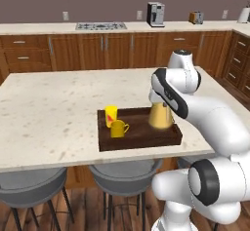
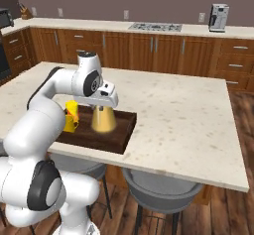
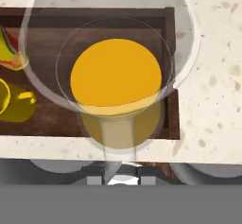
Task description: There is a tray on the dining counter. Grab the cup, mug, and pitcher and place them on the tray. The pitcher may be placed next to the tray if it cannot fit the tray.
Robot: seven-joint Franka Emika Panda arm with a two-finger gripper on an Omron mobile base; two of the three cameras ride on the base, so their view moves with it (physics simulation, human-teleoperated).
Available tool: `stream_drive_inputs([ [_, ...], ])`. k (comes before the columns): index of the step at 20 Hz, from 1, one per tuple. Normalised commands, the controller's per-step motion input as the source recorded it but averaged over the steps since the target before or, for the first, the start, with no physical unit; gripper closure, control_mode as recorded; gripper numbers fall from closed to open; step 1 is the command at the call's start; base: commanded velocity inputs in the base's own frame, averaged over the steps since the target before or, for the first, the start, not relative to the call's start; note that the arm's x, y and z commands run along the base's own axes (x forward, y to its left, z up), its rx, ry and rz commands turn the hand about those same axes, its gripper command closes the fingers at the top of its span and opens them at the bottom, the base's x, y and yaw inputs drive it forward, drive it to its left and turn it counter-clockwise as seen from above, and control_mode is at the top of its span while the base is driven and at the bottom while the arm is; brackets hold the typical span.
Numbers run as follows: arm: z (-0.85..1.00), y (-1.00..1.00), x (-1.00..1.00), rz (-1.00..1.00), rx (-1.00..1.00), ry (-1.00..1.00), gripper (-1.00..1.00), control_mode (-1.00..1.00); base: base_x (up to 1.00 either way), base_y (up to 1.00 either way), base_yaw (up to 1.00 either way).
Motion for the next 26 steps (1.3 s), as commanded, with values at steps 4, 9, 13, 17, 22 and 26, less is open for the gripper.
stream_drive_inputs([
  [4, 0.00, 0.00, 0.00, 0.00, 0.00, 0.00, 1.00, 1.00, 0.42, 0.00, -0.08],
  [9, -0.07, 0.04, 0.11, 0.00, 0.00, 0.00, 1.00, -1.00, 0.13, 0.00, -0.01],
  [13, -0.21, 0.27, 0.30, 0.00, 0.00, 0.00, 1.00, -1.00, 0.00, 0.00, 0.00],
  [17, -0.22, 0.30, 0.29, 0.00, 0.00, 0.00, 1.00, -1.00, 0.00, 0.00, 0.00],
  [22, -0.23, 0.23, 0.32, 0.00, 0.00, 0.00, 1.00, -1.00, 0.00, 0.00, 0.00],
  [26, -0.36, 0.11, 0.13, 0.00, 0.00, 0.00, 1.00, -1.00, 0.00, 0.00, 0.00],
])
